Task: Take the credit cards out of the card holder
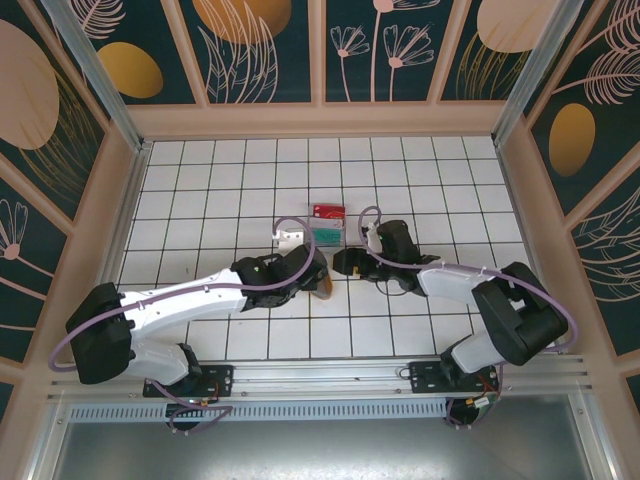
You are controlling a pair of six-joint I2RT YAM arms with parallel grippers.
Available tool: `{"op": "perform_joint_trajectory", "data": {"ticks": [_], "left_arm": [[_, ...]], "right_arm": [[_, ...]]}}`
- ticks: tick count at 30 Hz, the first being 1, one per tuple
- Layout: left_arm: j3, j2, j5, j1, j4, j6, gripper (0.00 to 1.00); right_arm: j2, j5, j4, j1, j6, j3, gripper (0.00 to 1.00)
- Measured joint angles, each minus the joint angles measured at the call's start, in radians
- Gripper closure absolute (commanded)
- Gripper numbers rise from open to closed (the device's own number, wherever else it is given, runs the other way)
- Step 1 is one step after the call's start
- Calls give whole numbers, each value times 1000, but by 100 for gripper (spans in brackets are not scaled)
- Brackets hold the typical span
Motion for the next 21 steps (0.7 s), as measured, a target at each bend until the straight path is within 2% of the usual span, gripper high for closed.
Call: {"op": "perform_joint_trajectory", "data": {"ticks": [5, 12, 15, 19, 21], "left_arm": [[0, 12, 6, 0, 2, 12, 100], [17, 23, 11, 0, 0, 18, 100], [32, 23, 13, 0, 0, 23, 100], [39, 24, 13, 0, 0, 29, 100], [39, 26, 13, 0, 0, 30, 100]], "right_arm": [[6, 4, -23, 32, -15, 32, 34], [46, 21, -95, 40, -52, 95, 30], [65, 24, -120, 52, -76, 147, 32], [88, 26, -132, 63, -103, 184, 51], [102, 32, -148, 64, -115, 187, 67]]}}
